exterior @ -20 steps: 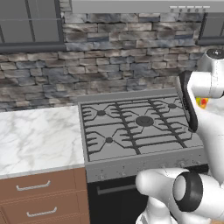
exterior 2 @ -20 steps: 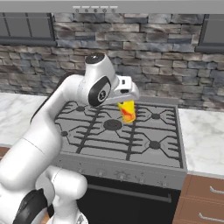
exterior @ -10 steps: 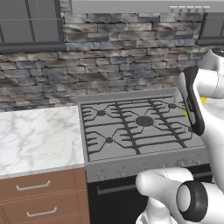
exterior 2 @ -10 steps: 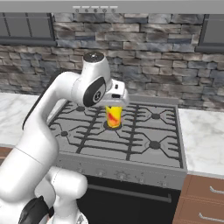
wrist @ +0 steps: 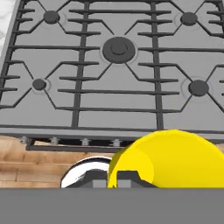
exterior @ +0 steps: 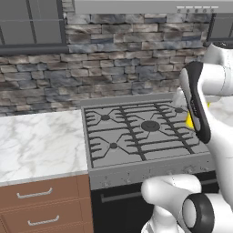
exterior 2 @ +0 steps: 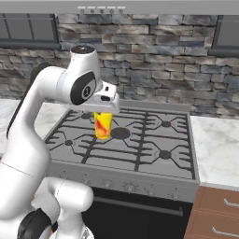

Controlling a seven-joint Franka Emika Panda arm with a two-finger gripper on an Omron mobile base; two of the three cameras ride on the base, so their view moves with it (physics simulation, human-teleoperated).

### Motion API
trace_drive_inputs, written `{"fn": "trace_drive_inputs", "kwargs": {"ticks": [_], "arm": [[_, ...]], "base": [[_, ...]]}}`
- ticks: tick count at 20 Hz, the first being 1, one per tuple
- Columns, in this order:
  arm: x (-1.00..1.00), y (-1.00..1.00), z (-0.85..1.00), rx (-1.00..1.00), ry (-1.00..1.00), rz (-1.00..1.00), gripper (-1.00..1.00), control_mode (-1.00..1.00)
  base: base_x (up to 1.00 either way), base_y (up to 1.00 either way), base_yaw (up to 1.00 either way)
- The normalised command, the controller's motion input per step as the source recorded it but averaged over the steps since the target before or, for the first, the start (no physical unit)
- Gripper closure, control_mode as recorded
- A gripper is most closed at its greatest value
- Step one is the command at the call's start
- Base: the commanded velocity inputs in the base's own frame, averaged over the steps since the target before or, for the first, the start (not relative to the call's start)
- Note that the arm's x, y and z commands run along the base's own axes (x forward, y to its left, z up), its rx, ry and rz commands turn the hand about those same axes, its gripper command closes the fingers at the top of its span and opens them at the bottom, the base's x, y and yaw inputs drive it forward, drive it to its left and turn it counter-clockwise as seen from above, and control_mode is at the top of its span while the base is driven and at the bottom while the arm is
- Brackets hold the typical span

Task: Pick the cup and bowl from the counter and place them on the counter next to the sink.

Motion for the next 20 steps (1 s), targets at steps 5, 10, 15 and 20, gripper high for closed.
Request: {"fn": "trace_drive_inputs", "kwargs": {"ticks": [5, 10, 15, 20], "arm": [[-0.22, 0.74, 0.17, 0.0, 0.05, 0.0, 1.0, -1.0], [-0.06, 0.65, -0.01, 0.0, -0.01, 0.0, 1.0, -1.0], [-0.03, 0.49, -0.02, 0.0, 0.0, 0.0, 1.0, -1.0], [-0.01, 0.24, -0.02, 0.0, -0.05, 0.0, 1.0, -1.0]], "base": [[0.0, 0.0, 0.0], [0.0, 0.0, 0.0], [0.0, 0.0, 0.0], [0.0, 0.0, 0.0]]}}
